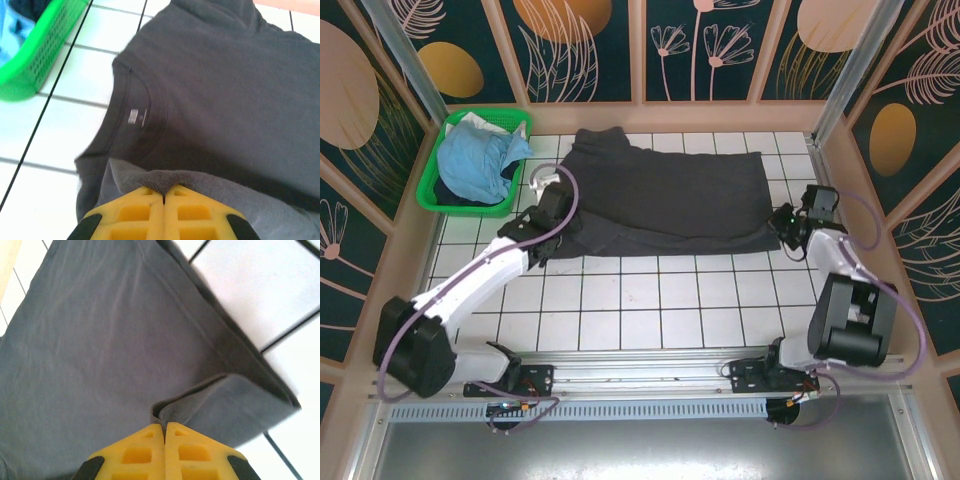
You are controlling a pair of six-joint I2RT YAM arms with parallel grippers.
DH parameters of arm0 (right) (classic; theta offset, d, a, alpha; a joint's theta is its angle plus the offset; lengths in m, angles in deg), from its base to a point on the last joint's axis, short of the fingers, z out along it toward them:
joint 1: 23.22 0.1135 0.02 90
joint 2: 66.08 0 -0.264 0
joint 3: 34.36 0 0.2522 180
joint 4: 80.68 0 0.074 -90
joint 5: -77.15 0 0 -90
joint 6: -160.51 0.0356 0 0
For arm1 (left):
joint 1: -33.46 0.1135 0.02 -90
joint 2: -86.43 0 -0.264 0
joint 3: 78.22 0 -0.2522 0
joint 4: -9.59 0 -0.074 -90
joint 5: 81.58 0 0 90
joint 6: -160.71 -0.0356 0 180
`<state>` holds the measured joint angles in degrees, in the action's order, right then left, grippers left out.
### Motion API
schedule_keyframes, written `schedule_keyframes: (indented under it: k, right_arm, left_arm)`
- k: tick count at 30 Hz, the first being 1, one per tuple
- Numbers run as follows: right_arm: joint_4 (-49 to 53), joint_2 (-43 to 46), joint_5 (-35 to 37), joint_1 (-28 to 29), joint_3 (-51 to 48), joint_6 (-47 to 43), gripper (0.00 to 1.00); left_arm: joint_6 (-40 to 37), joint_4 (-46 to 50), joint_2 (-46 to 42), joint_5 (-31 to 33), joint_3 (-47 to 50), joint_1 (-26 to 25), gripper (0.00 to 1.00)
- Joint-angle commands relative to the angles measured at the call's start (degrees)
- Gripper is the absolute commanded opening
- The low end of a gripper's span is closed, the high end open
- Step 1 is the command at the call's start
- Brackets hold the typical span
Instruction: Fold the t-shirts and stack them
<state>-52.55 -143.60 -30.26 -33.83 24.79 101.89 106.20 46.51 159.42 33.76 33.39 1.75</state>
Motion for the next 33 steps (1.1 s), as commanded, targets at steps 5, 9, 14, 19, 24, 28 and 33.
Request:
schedule_keyframes:
  k: [5, 9, 14, 19, 24, 28, 33]
  right_arm:
    - [7.07, 14.96, 3.04, 0.69, -10.29, 0.41, 0.0]
    - [6.4, 21.36, 4.75, 0.18, -12.62, 2.03, 0.0]
    - [2.25, 20.21, 4.83, -2.14, -12.76, 2.63, 0.0]
    - [-3.41, 12.62, 2.64, -3.43, -8.77, 3.3, 0.0]
    - [-5.76, 5.19, 3.69, -4.73, -3.03, 2.64, 0.0]
    - [-7.86, -0.25, 1.7, -5.73, 0.66, 2.73, 0.0]
    - [-9.28, -6.83, 1.24, -6.13, 5.26, 3.16, 0.0]
  left_arm:
    - [13.4, 15.72, -18.79, 0.55, 9.34, -5.49, 0.0]
    - [15.93, 17.91, -20.58, -0.34, 12.97, -6.17, 0.0]
    - [14.57, 14.62, -17.46, 0.88, 14.17, -6.11, 0.0]
    - [10.03, 13.23, -8.49, 7.65, 7.17, -6.09, 0.0]
    - [4.58, 13.31, 4.75, 10.34, -2.75, -5.98, 0.0]
    - [1.45, 13.16, 11.18, 12.07, -7.91, -5.54, 0.0]
    - [-2.98, 11.49, 18.06, 10.96, -13.62, -2.67, 0.0]
